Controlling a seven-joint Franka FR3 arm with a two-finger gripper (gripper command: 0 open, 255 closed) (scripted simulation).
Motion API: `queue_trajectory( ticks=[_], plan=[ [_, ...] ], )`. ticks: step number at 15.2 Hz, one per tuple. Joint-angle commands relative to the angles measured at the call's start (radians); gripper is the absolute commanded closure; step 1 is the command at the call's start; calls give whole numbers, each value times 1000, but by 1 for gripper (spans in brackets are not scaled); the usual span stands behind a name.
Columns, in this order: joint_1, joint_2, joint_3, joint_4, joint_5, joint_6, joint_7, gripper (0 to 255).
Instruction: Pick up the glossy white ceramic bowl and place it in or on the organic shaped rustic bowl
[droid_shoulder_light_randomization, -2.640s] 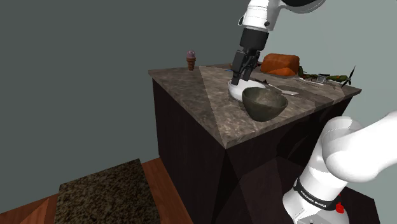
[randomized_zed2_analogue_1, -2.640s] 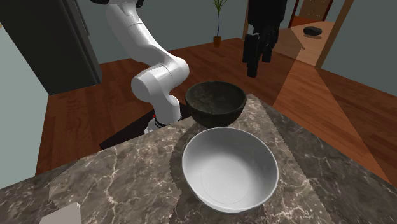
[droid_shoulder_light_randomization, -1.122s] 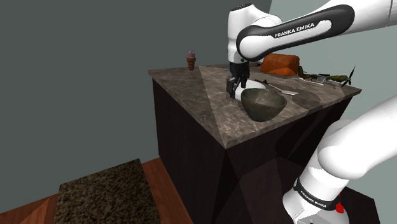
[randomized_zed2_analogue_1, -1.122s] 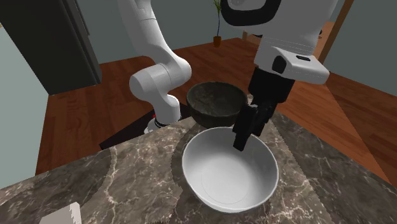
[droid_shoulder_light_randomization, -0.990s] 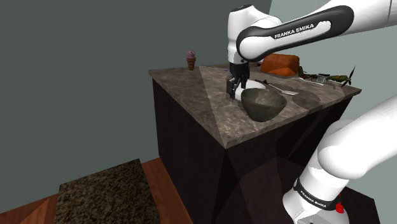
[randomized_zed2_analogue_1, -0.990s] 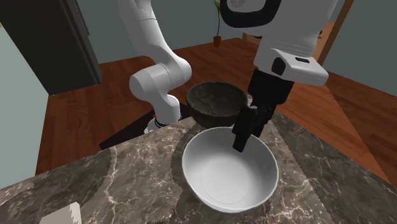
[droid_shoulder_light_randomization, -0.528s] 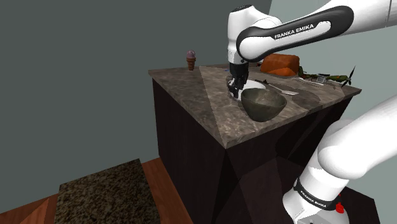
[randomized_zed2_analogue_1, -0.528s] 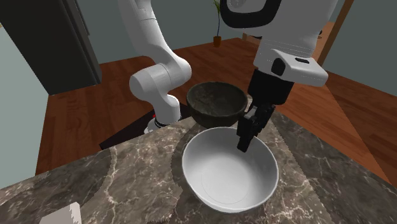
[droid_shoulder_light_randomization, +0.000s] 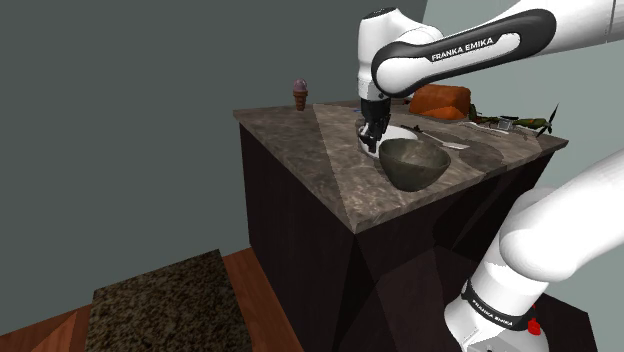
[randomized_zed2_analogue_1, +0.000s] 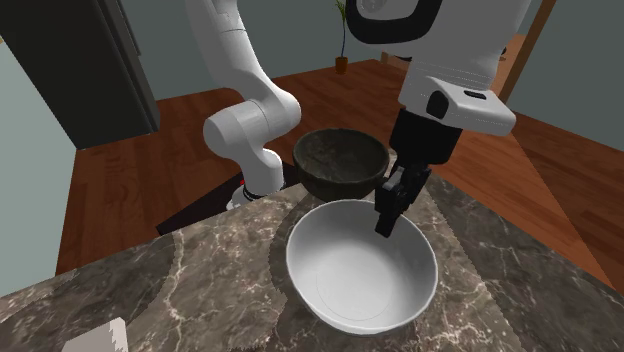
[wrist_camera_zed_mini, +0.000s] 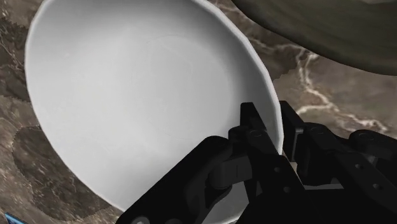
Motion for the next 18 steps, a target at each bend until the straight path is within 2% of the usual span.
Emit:
queue_trajectory(
  ticks=[1, 18],
  plan=[
    [0, -2, 0, 11, 2, -13, -4, 255],
    [1, -5, 7, 234, 19, -232, -63, 255]
  ],
)
